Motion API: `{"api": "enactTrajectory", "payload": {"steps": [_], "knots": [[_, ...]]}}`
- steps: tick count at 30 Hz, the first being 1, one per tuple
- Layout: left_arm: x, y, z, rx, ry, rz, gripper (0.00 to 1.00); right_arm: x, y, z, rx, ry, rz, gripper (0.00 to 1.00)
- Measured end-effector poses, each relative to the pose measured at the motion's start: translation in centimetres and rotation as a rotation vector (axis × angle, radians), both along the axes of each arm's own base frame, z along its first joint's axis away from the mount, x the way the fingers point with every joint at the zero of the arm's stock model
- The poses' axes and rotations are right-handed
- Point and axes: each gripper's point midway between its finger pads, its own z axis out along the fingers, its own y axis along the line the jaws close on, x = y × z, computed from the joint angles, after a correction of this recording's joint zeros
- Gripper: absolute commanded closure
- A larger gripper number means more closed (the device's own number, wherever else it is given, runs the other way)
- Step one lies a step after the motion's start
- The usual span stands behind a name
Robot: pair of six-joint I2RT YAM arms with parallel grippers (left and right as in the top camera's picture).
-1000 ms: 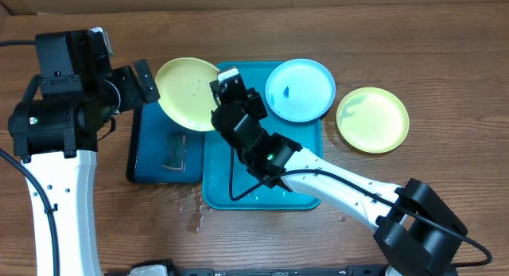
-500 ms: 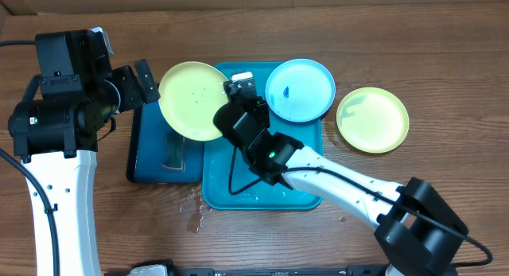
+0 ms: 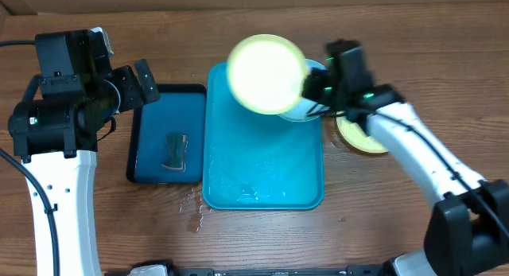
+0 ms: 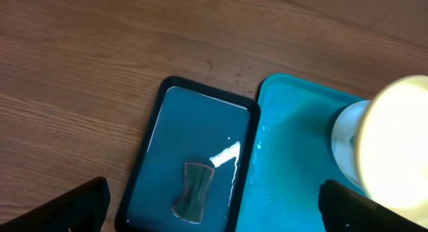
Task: Clean dirty plates on tray and stack at the side
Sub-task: 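Carry the yellow plate right and set it on the other yellow plate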
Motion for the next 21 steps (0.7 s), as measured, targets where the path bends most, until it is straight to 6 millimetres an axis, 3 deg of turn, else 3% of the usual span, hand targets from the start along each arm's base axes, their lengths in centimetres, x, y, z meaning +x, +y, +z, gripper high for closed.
{"api": "enactTrajectory", "payload": {"steps": [14,21], "knots": [[0.0,0.0,0.0,0.0,0.0,0.0,0.0,-3.6,-14.8,-4.0,-0.007,0.335,-0.336,0.96],[0.0,0.0,0.0,0.0,0.0,0.0,0.0,-5.7,-19.6,-5.0,-0.093,0.419,-0.471,0.96]]}}
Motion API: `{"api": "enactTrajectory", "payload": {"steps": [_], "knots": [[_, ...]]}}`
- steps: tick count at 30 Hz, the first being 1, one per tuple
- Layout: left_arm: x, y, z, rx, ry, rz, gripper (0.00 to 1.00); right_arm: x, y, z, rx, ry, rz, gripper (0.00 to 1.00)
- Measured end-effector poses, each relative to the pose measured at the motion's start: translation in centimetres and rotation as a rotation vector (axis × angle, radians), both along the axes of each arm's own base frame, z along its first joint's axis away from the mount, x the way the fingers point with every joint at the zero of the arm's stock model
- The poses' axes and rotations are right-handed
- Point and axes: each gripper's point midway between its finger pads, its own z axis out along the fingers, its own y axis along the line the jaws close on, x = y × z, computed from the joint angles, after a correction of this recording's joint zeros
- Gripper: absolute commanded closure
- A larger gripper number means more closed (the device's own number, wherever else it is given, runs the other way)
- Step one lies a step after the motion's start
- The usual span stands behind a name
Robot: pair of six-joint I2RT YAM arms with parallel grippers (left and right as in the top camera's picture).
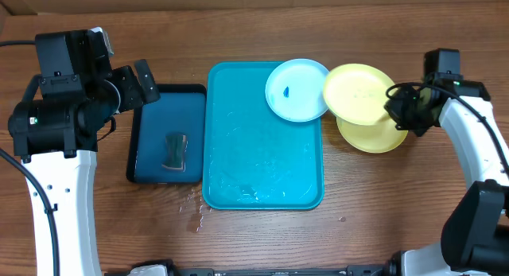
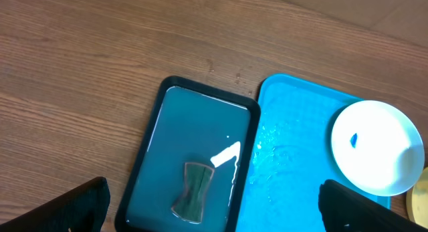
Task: Clean dirty plates on tray and stack at the side
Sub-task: 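Carry the yellow plate right and set it on the other yellow plate, then release the stacked yellow plate and open the right gripper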
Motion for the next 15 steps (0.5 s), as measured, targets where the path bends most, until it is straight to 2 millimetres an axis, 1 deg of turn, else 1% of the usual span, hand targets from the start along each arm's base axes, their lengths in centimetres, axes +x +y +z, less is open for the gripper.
{"api": "enactTrajectory", "payload": {"steps": [3,7,12,15], "knots": [[0.0,0.0,0.0,0.0,0.0,0.0,0.0,-0.9,-1.4,-0.3,-0.04,0.038,-0.032,0.96],[0.0,0.0,0.0,0.0,0.0,0.0,0.0,-2.1,-2.7,-0.6,-0.094,0.09,-0.058,0.96],[0.0,0.0,0.0,0.0,0.0,0.0,0.0,-3.5,-3.6,-0.8,-0.153,0.151,-0.07,0.96],[0.0,0.0,0.0,0.0,0.0,0.0,0.01,-3.8,-4.0,-0.8,-0.174,0.161,-0.074,0.96]]}}
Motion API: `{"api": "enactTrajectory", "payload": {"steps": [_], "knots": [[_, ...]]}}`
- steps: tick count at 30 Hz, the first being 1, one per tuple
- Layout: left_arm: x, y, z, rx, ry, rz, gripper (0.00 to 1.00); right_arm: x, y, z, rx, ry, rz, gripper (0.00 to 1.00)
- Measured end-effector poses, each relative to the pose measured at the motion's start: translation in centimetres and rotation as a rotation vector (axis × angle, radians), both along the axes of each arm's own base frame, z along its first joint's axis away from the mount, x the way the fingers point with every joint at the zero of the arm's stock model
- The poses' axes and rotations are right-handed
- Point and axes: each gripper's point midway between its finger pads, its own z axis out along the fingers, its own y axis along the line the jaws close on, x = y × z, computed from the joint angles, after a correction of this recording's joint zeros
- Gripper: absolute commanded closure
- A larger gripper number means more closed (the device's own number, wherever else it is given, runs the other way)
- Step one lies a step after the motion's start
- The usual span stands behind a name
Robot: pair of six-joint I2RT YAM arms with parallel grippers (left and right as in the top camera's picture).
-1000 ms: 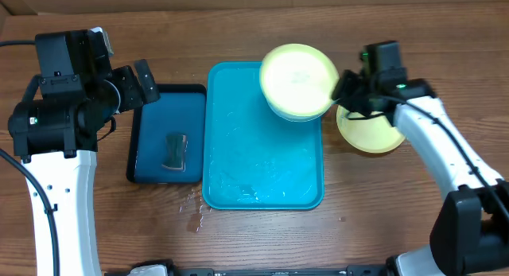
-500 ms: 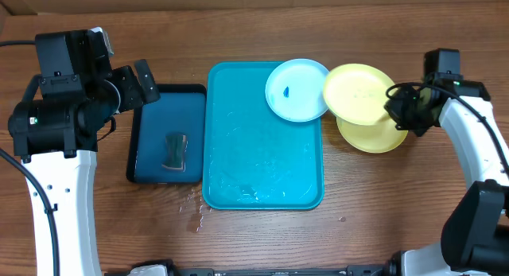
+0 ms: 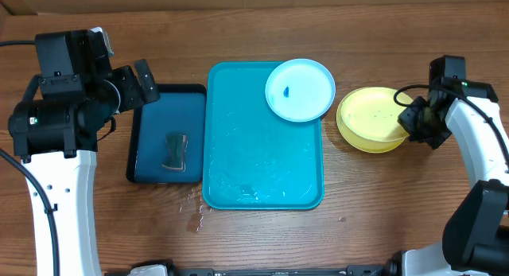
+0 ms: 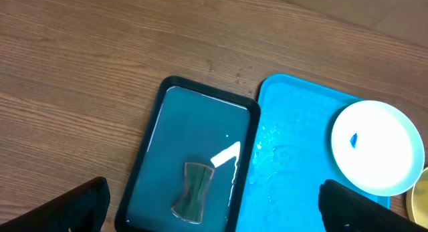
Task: Clean dirty plates on tray and stack at the side
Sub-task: 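Release the stacked yellow plate and open the right gripper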
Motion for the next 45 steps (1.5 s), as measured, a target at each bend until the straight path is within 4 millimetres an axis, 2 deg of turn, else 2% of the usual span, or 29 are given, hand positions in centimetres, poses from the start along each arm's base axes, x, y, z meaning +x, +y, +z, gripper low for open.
{"api": "enactTrajectory", "payload": {"steps": [7,9,12,17,20,23,30,36,38,41,45], "knots": [[0.0,0.0,0.0,0.0,0.0,0.0,0.0,0.6,-0.4,-1.0,-0.024,-0.034,-0.003,0.96],[0.0,0.0,0.0,0.0,0.0,0.0,0.0,0.6,-0.5,-1.7,-0.028,-0.044,-0.003,0.92],[0.0,0.0,0.0,0.0,0.0,0.0,0.0,0.6,-0.5,-2.4,-0.028,-0.052,-0.007,0.69],[0.0,0.0,0.0,0.0,0.0,0.0,0.0,0.1,-0.4,-3.0,-0.026,-0.038,-0.008,0.42],[0.0,0.0,0.0,0.0,0.0,0.0,0.0,0.0,-0.4,-3.1,-0.028,-0.033,0.005,0.33],[0.0,0.0,0.0,0.0,0.0,0.0,0.0,0.2,-0.4,-3.2,-0.034,-0.043,0.034,0.28],[0.0,0.0,0.0,0.0,0.0,0.0,0.0,0.4,-0.3,-4.2,-0.046,-0.058,0.124,0.28],[0.0,0.0,0.0,0.0,0.0,0.0,0.0,0.3,-0.1,-5.9,-0.05,-0.087,0.148,0.38],[0.0,0.0,0.0,0.0,0.0,0.0,0.0,0.2,0.1,-6.6,-0.042,-0.097,0.156,0.44],[0.0,0.0,0.0,0.0,0.0,0.0,0.0,-0.1,0.8,-7.1,-0.006,-0.1,0.17,0.54],[0.0,0.0,0.0,0.0,0.0,0.0,0.0,0.1,2.1,-7.1,0.068,-0.12,0.183,0.57]]}}
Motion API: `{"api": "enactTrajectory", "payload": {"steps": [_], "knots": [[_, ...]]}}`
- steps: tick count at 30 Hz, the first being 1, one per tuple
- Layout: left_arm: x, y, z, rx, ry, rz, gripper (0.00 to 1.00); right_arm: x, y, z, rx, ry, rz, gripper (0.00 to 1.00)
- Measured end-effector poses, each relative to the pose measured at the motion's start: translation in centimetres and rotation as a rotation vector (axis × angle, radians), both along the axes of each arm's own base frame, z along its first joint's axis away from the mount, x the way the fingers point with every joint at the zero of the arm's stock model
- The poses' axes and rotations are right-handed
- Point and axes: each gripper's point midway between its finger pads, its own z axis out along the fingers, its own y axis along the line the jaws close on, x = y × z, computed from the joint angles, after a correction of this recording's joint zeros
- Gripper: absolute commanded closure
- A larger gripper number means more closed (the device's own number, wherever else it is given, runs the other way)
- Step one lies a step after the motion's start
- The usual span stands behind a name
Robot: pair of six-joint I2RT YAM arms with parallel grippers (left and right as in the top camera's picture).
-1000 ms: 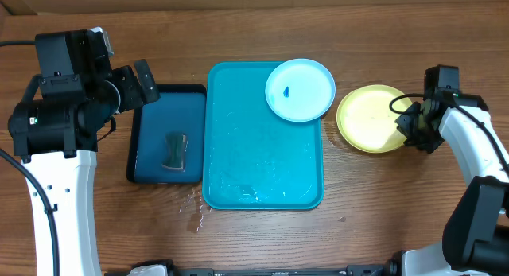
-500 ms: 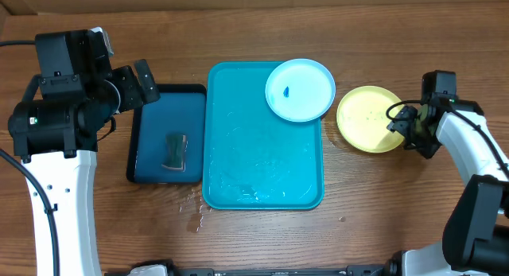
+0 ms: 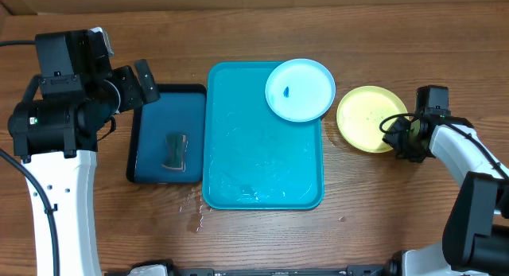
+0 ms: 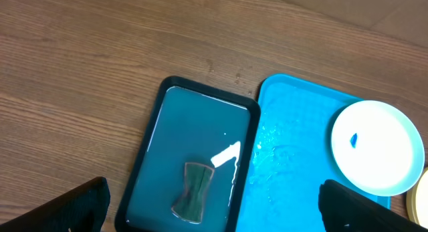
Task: Clean dirty plates on tray and stack at the side
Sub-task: 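Release the stacked yellow plate and open the right gripper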
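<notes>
A white plate point(image 3: 300, 89) with a small blue smear lies on the far right corner of the teal tray point(image 3: 262, 161); the left wrist view shows the plate point(image 4: 376, 147) too. Yellow plates point(image 3: 366, 117) lie flat in one stack on the table right of the tray. My right gripper point(image 3: 394, 139) sits at the stack's near right rim, fingers apart and holding nothing. My left gripper point(image 3: 134, 79) hangs open above the dark basin point(image 3: 148, 109), its fingertips point(image 4: 83, 204) wide apart at the bottom of the left wrist view. A sponge point(image 4: 189, 200) lies in the basin's water.
The dark basin point(image 4: 155, 125) stands flush against the tray's left side. Water drops lie on the table off the tray's near left corner point(image 3: 195, 208). Bare wood runs around the tray, basin and stack.
The yellow plate, then tilted on the stack in my right gripper, now lies flat on it. My right gripper has let go and sits slightly nearer at the rim. The left arm is unmoved.
My right gripper first held a yellow plate high over the tray, covering the white plate. Then it held that plate over the yellow plate on the table, then tilted on it. Now the plates are stacked flat and the gripper is off them. The left arm stayed still.
</notes>
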Motion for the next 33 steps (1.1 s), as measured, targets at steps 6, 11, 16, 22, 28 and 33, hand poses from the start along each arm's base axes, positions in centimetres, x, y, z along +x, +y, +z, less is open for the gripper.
{"api": "enactTrajectory", "payload": {"steps": [6,11,16,22,28,33], "knots": [[0.0,0.0,0.0,0.0,0.0,0.0,0.0,-0.5,2.0,0.0,0.109,0.012,0.026,0.59],[0.0,0.0,0.0,0.0,0.0,0.0,0.0,-1.4,2.8,-0.1,0.154,0.051,0.032,0.58],[0.0,0.0,0.0,0.0,0.0,0.0,0.0,-2.4,3.2,-0.2,0.178,0.089,0.032,0.58],[0.0,0.0,0.0,0.0,0.0,0.0,0.0,-2.8,3.4,-0.2,0.182,0.107,0.034,0.57],[0.0,0.0,0.0,0.0,0.0,0.0,0.0,-2.8,4.9,-0.2,0.182,0.111,0.082,0.52],[0.0,0.0,0.0,0.0,0.0,0.0,0.0,-3.0,6.1,-0.2,0.185,0.121,0.12,0.51]]}}
